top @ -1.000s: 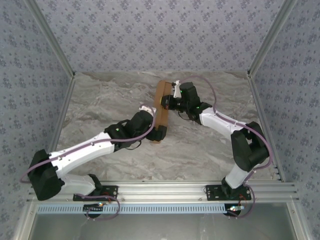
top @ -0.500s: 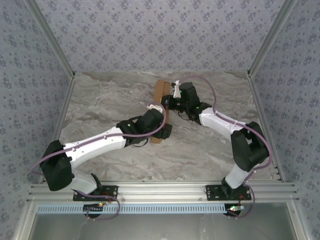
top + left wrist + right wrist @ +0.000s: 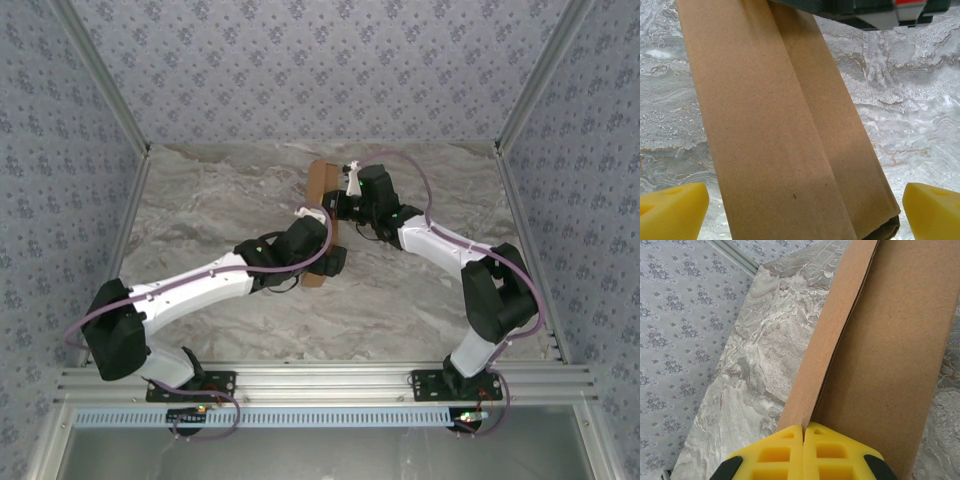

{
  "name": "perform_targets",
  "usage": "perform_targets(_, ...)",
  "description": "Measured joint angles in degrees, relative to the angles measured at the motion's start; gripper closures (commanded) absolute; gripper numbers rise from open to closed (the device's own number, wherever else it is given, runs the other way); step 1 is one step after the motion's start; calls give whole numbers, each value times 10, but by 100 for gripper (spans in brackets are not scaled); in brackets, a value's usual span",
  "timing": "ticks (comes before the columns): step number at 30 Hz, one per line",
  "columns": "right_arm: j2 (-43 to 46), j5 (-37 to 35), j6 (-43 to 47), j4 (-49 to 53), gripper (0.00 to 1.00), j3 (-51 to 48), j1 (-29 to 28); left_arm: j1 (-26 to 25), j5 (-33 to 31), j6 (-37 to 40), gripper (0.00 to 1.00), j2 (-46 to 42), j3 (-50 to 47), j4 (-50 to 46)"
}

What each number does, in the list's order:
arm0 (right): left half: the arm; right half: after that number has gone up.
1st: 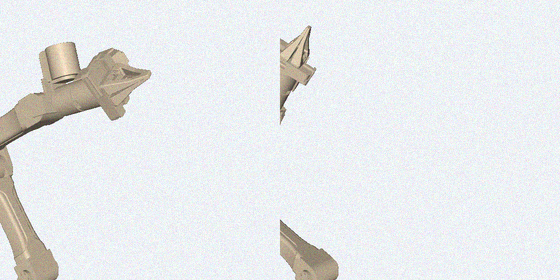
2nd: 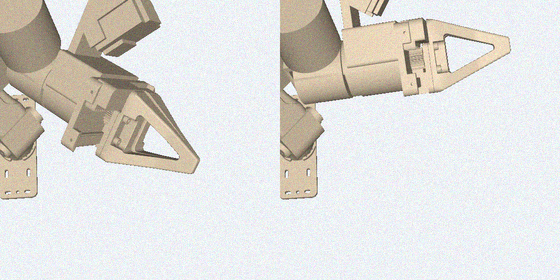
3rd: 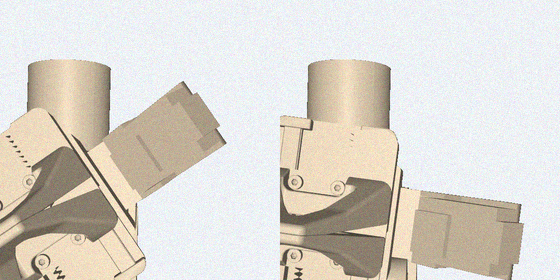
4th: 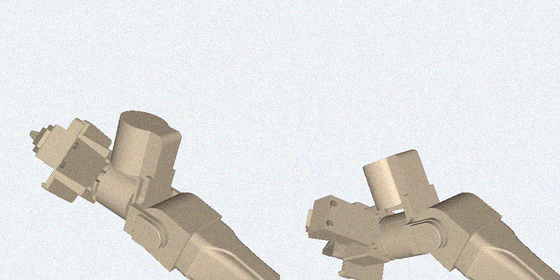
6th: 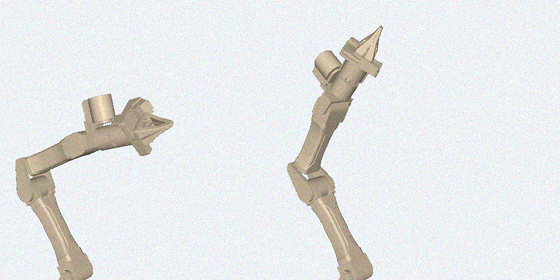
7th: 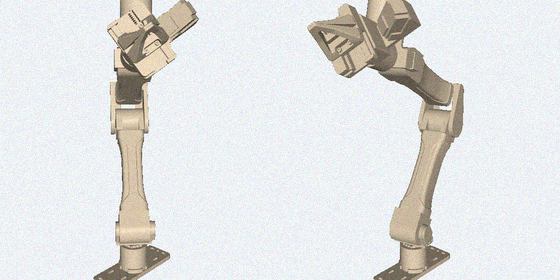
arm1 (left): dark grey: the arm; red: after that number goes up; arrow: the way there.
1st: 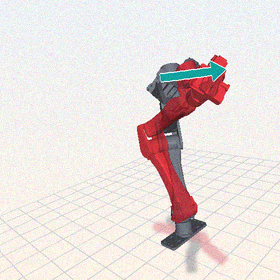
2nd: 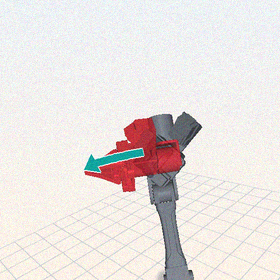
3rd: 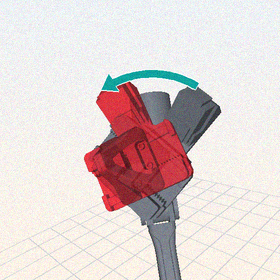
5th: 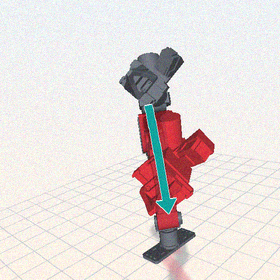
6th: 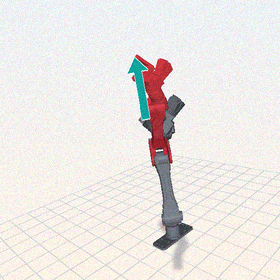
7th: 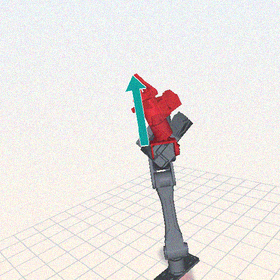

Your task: Fold the paper box

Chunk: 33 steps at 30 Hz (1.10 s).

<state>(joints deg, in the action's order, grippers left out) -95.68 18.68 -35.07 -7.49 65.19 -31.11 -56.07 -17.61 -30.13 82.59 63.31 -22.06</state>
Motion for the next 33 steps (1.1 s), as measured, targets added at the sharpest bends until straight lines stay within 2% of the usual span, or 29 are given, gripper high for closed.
perform_targets(22,-3,-1,0,0,100,3,-2,-21,-68,-6,1,66,47,-39)
perform_targets(33,-3,-3,0,-1,100,3,-2,-26,-93,-5,17,83,57,-56)
